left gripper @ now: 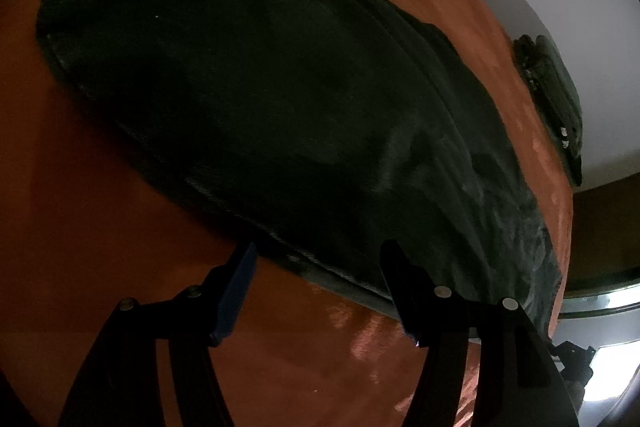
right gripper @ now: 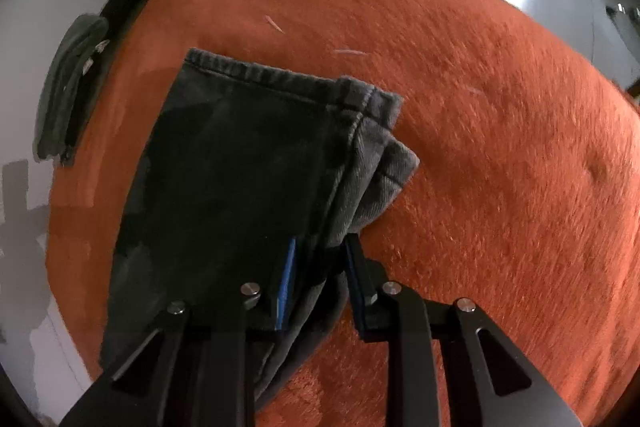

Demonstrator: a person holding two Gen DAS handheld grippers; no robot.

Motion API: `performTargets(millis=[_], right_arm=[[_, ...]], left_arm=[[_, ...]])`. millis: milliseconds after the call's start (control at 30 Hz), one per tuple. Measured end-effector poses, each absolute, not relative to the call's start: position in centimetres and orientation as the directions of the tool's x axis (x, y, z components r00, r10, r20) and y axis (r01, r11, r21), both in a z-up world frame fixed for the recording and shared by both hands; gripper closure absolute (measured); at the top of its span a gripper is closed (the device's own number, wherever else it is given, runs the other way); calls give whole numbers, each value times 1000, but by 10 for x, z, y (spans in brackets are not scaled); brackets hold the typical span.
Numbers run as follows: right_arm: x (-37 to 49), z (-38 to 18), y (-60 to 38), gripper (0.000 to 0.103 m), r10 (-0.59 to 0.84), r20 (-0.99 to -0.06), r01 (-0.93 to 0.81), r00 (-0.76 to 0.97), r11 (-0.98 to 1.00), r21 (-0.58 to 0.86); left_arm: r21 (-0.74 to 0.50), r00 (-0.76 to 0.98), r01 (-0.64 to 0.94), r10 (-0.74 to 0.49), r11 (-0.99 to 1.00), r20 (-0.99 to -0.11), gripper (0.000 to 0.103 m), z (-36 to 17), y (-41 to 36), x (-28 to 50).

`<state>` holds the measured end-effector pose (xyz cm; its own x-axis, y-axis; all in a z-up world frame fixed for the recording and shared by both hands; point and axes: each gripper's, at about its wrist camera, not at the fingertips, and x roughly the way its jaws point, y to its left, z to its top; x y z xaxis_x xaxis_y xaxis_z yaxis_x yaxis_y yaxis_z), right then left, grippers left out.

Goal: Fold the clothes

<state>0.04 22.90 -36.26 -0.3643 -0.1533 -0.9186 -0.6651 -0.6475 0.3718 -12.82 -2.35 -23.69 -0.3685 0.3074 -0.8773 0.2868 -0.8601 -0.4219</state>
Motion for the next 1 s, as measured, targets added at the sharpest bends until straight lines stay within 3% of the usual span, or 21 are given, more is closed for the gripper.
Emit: performTargets(millis=[300,533,767,867,1000], right_arm=[[8,-362,253,79,-221,-893,-665,-392,-602,441],[6,-358,267,64,-259,-862,-629,-436,-597,497],[8,-352,270,62,-210,-865,-641,-456,-596,484],[-3,-359,258,55,-240,-856,-644,-458,-574,506],[-23,-367,248,54,-286,-843,-636,-455,-558,533]], left_arm=[[-504,-399,242,388,-829,-830,37,-216,0,-139],[-501,-340,230,413,-835,-845,38,-231,13,-140],[-495,-333,235,410,-836,-849,38,-233,13,-139],[-507,-308,232,432,-830,-848,37,-235,14,-139],[-514,-292,220,447,-829,-846,37,-236,20,-140]])
